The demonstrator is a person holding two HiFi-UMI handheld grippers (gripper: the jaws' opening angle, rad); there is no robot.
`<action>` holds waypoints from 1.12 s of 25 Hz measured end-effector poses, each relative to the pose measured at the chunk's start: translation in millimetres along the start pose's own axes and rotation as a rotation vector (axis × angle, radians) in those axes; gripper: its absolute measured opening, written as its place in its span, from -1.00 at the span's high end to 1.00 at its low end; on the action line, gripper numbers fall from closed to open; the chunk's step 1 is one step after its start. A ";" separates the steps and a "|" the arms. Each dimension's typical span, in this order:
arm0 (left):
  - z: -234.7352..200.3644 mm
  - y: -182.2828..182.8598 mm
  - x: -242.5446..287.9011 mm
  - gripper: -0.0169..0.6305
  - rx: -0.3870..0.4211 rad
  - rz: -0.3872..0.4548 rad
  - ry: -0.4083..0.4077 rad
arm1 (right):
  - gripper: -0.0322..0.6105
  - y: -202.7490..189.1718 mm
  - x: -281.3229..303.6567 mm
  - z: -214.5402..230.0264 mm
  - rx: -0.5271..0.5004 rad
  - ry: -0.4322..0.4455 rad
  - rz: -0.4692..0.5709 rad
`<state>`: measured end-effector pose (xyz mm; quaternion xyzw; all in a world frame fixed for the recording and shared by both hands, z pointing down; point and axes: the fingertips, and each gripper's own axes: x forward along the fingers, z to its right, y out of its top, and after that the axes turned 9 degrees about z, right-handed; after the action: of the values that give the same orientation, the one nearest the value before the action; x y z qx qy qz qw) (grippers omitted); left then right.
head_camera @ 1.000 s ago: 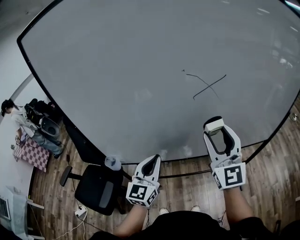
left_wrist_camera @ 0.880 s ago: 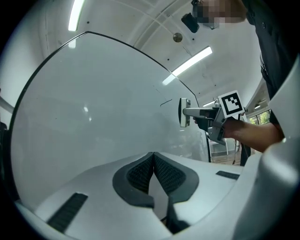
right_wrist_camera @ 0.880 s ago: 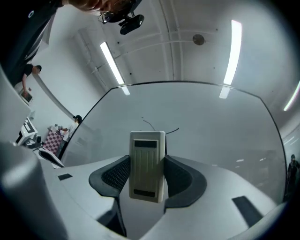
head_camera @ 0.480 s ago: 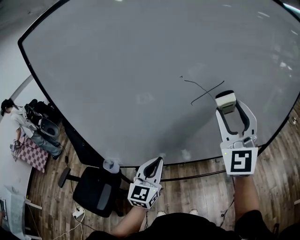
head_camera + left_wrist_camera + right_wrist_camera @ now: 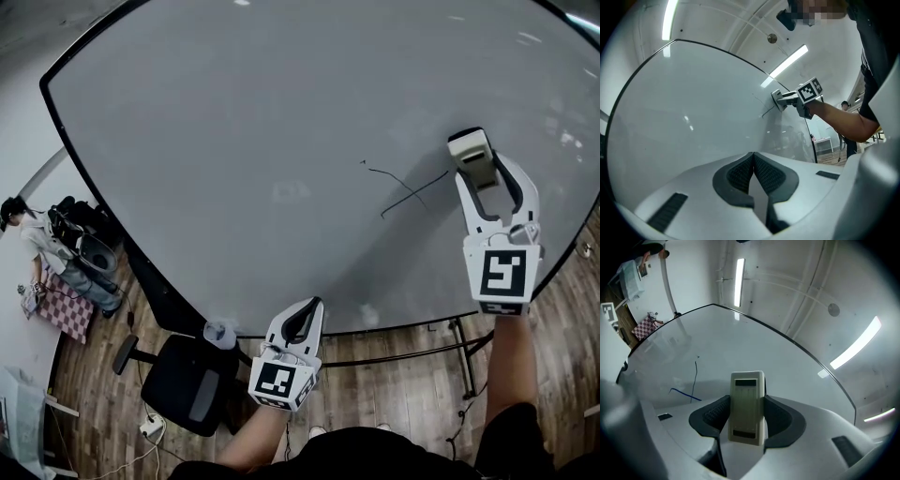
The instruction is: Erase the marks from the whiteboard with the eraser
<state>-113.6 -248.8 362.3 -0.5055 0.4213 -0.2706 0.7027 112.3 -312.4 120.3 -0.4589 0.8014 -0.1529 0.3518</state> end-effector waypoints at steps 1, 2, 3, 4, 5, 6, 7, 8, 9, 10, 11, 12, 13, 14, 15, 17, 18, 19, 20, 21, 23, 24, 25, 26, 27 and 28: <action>-2.3 11.4 5.4 0.89 0.013 0.022 0.004 | 0.14 1.3 2.2 1.8 -0.021 0.002 -0.010; -4.5 23.4 10.5 0.89 0.025 0.048 0.009 | 0.14 2.1 4.2 2.5 -0.040 0.004 -0.020; -6.3 35.9 15.1 0.89 0.034 0.075 0.014 | 0.14 2.7 5.8 2.5 -0.056 0.005 -0.030; -7.8 48.4 19.0 0.89 0.041 0.105 0.016 | 0.14 2.8 6.8 1.8 -0.068 0.004 -0.039; -9.2 60.0 22.4 0.89 0.051 0.133 0.019 | 0.14 2.2 7.2 0.7 -0.074 -0.001 -0.047; -10.5 69.7 25.8 0.89 0.066 0.155 0.023 | 0.14 1.1 7.0 -0.6 -0.075 -0.009 -0.055; -11.2 77.2 29.7 0.89 0.086 0.170 0.024 | 0.14 -0.1 6.6 -2.0 -0.075 -0.018 -0.062; -11.0 82.5 34.2 0.89 0.106 0.180 0.023 | 0.14 -0.5 6.5 -3.1 -0.085 -0.024 -0.065; -10.1 85.5 38.9 0.89 0.120 0.185 0.020 | 0.14 0.3 6.7 -4.0 -0.105 -0.026 -0.063; -8.8 86.6 43.2 0.89 0.126 0.187 0.016 | 0.15 1.7 7.1 -5.0 -0.125 -0.023 -0.060; -7.7 86.3 46.4 0.89 0.124 0.186 0.014 | 0.15 2.6 7.4 -7.0 -0.134 -0.018 -0.058; -6.6 84.9 48.7 0.89 0.118 0.183 0.011 | 0.15 2.6 7.3 -10.2 -0.126 -0.008 -0.058; -5.4 83.6 50.3 0.89 0.111 0.181 0.008 | 0.15 2.1 6.9 -14.4 -0.107 0.004 -0.059; -4.3 83.3 51.6 0.89 0.104 0.181 0.004 | 0.15 1.4 6.2 -19.4 -0.088 0.017 -0.062; -3.1 84.0 52.8 0.89 0.096 0.181 0.002 | 0.15 0.9 5.3 -25.2 -0.078 0.028 -0.067; -0.2 84.9 54.3 0.89 0.080 0.179 -0.001 | 0.15 0.3 3.0 -39.0 -0.088 0.049 -0.080; 1.0 84.0 54.1 0.89 0.081 0.177 -0.001 | 0.15 -0.3 1.5 -46.4 -0.097 0.057 -0.084; 2.6 84.0 53.9 0.89 0.083 0.177 0.000 | 0.15 -1.7 -0.2 -53.4 -0.103 0.061 -0.088; 4.8 84.9 53.9 0.89 0.085 0.178 0.001 | 0.15 -3.5 -1.9 -59.7 -0.103 0.064 -0.090; 6.5 84.5 53.7 0.89 0.090 0.177 -0.002 | 0.15 -4.6 -3.2 -65.6 -0.101 0.068 -0.092; 7.5 83.2 53.5 0.89 0.088 0.170 -0.004 | 0.15 -4.0 -4.4 -78.3 -0.103 0.089 -0.100; 7.1 83.8 53.2 0.89 0.079 0.170 0.001 | 0.15 -3.1 -5.0 -85.4 -0.108 0.103 -0.104; 6.3 83.6 52.1 0.89 0.074 0.168 0.007 | 0.15 -2.2 -5.9 -92.8 -0.113 0.117 -0.107; 5.0 82.3 50.2 0.89 0.076 0.166 0.012 | 0.15 -1.3 -7.1 -100.3 -0.112 0.132 -0.108; 3.4 80.4 47.8 0.89 0.083 0.163 0.015 | 0.15 -0.4 -8.6 -107.2 -0.102 0.146 -0.106; 2.4 79.6 45.8 0.89 0.085 0.162 0.020 | 0.15 0.2 -10.1 -113.1 -0.088 0.158 -0.103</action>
<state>-92.4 -257.3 273.4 -0.4366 0.4560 -0.2356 0.7389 35.9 -312.6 204.2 -0.5011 0.8078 -0.1711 0.2588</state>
